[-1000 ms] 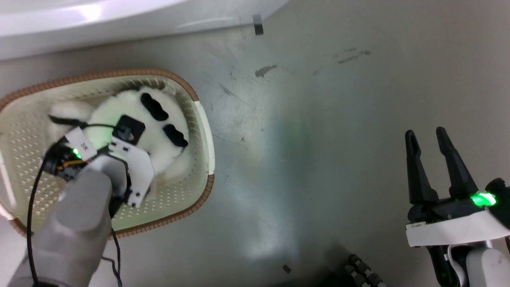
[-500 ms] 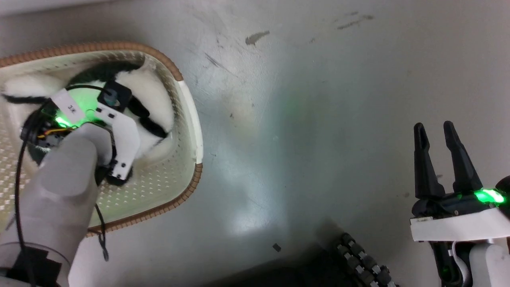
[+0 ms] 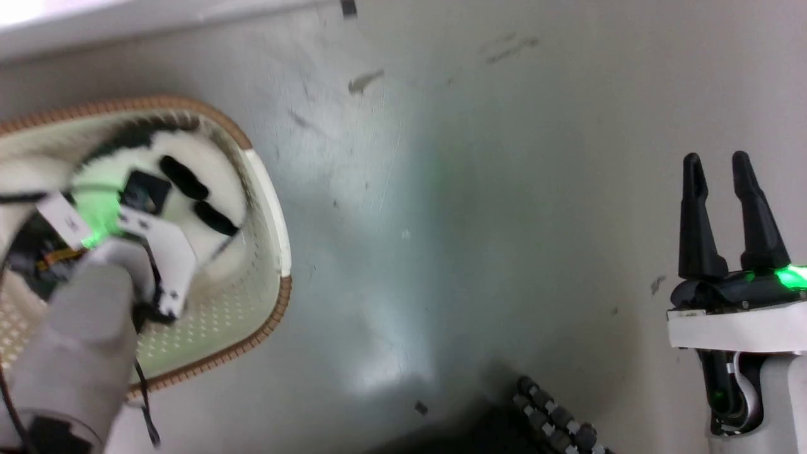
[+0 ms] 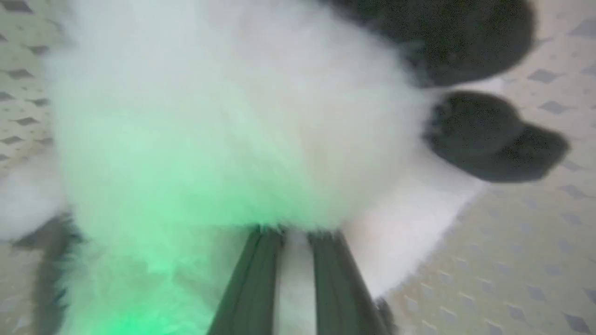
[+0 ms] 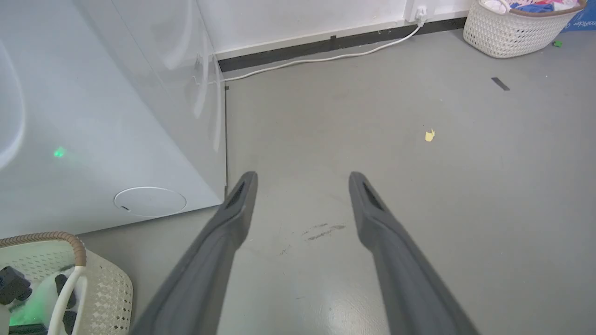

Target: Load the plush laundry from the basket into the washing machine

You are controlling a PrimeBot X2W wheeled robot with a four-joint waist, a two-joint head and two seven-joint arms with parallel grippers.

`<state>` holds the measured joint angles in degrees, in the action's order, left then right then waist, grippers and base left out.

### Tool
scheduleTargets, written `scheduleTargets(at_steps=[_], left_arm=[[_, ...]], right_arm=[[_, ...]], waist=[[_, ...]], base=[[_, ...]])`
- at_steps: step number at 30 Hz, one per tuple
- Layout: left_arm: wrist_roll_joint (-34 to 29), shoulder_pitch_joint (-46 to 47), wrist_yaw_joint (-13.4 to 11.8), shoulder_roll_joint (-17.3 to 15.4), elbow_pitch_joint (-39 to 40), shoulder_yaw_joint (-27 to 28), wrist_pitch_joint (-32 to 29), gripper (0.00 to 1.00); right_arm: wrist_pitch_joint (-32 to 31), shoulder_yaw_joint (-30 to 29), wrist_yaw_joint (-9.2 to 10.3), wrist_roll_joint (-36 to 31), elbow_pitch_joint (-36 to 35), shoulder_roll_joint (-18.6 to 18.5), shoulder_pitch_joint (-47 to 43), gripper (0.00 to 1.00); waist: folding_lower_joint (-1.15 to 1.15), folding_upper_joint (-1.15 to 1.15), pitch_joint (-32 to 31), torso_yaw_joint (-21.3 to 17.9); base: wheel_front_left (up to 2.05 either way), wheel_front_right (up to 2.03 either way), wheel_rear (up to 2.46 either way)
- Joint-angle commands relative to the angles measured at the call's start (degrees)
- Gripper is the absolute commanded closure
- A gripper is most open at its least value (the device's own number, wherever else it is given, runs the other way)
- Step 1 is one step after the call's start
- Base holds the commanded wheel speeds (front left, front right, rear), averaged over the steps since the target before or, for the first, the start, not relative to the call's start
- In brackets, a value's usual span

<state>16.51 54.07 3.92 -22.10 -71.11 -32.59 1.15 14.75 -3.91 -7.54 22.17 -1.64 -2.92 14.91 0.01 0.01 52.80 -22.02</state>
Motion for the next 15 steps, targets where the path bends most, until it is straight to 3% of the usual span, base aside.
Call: scheduleTargets(at_steps=[1, 8, 15], left_arm=[[0.23, -1.13, -0.7, 0.45, -0.52, 0.1, 0.9, 1.0], [2.02, -7.98, -1.45, 4.78, -0.88, 0.46, 10.07, 1.0], [3.48, -14.61, -1.51, 8.07, 1.64, 0.97, 13.6, 1.0]], right_arm=[[0.25, -0.38, 0.05, -0.51, -0.07, 0.04, 0.33, 0.0], [0.25, -2.01, 0.05, -4.26, 0.39, 0.04, -3.14, 0.0], [0.25, -3.33, 0.05, -6.68, 0.89, 0.04, -7.01, 0.0]], waist=[[-0.01, -0.01, -6.05, 2.32], [-0.01, -0.01, -18.83, 6.32], [-0.01, -0.01, -29.16, 10.22]], base=[[0.0, 0.0, 0.0], [0.0, 0.0, 0.0], [0.0, 0.0, 0.0]])
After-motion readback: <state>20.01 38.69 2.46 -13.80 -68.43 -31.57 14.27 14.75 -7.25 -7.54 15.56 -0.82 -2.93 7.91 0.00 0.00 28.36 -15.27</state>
